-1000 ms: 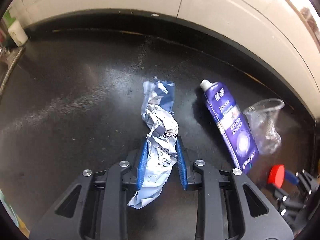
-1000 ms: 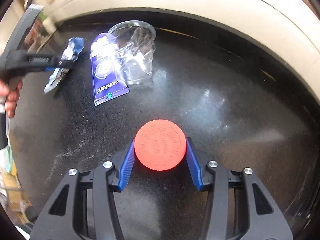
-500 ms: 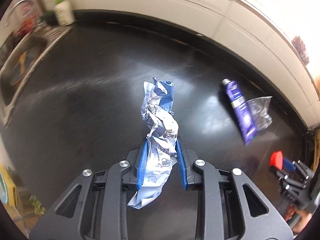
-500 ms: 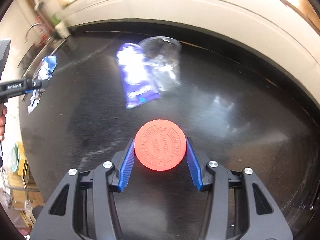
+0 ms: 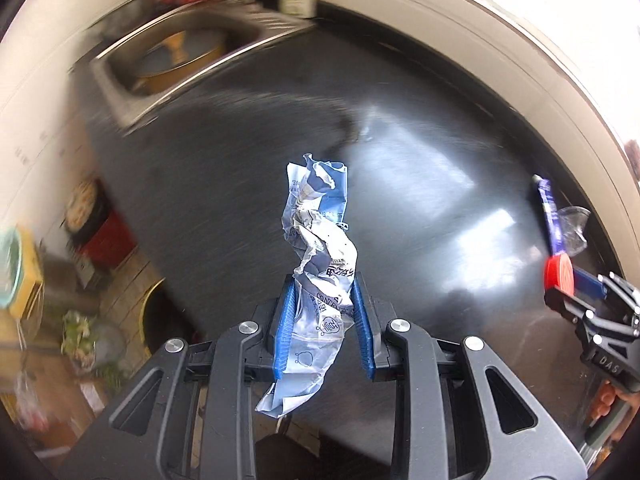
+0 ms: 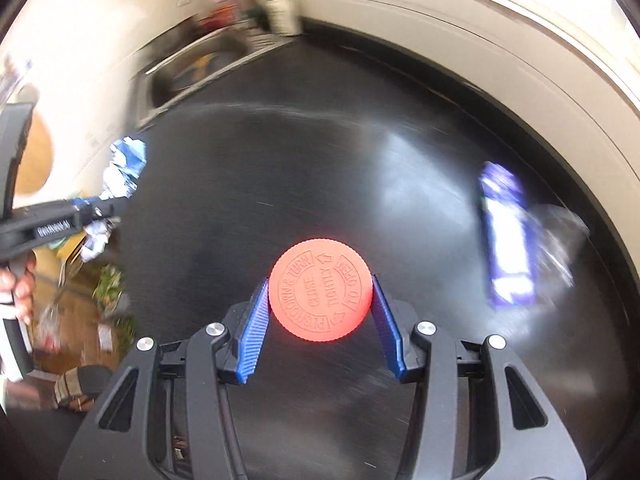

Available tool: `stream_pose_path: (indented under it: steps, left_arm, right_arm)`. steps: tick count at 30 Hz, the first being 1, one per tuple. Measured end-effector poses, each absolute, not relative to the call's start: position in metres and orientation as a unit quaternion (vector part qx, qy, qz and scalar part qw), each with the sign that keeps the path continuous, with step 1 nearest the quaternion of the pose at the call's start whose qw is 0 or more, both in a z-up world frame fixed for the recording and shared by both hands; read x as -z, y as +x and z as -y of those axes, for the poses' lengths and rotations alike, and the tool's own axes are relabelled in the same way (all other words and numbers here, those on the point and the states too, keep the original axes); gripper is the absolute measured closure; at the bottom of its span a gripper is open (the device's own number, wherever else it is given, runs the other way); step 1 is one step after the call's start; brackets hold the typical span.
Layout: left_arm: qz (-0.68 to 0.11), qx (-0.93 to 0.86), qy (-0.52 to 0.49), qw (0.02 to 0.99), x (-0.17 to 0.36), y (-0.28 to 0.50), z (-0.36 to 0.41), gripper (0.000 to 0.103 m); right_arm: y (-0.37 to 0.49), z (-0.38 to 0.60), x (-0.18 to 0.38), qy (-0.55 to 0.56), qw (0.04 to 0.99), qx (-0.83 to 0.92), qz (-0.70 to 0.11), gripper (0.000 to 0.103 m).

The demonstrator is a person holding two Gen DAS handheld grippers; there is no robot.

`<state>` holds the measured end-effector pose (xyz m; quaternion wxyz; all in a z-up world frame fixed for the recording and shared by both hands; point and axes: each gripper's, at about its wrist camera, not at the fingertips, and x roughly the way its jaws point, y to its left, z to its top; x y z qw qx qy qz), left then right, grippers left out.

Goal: Collect trash
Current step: 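Grasp the red lid with the right gripper while the left grasps the foil wrapper, then carry the red lid and foil wrapper over the yellow-rimmed bin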

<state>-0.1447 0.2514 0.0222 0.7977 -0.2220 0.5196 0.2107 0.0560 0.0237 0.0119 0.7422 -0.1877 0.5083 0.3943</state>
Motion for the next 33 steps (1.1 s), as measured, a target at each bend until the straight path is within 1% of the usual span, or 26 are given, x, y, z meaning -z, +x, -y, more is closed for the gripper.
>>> stream_pose_path:
  steps: [7, 12, 20, 28, 33]
  left_arm:
    - [-0.504, -0.280, -0.266, 0.772, -0.013, -0.225, -0.295, 0.076]
    - [-0.490, -0.326, -0.300, 0.751, -0.004, -0.275, -0.320, 0.076]
    - [-0.479, -0.368, -0.338, 0.722, 0.013, -0.330, -0.342, 0.076]
    - [-0.476, -0.408, -0.380, 0.680, 0.055, -0.380, -0.368, 0.076]
    - [-0.479, -0.421, -0.397, 0.660, 0.091, -0.400, -0.389, 0.076]
  right_arm:
    - [0.000, -0.126, -0.021, -0.249, 0.693, -0.477, -0.480, 0.054]
    - [-0.036, -0.179, -0.019, -0.272, 0.657, -0.517, -0.476, 0.054]
    - [-0.092, -0.245, -0.014, -0.329, 0.609, -0.566, -0.448, 0.054]
    - [-0.164, -0.291, 0.038, -0.361, 0.556, -0.600, -0.449, 0.054]
    - [-0.204, -0.307, 0.096, -0.390, 0.529, -0.595, -0.462, 0.054]
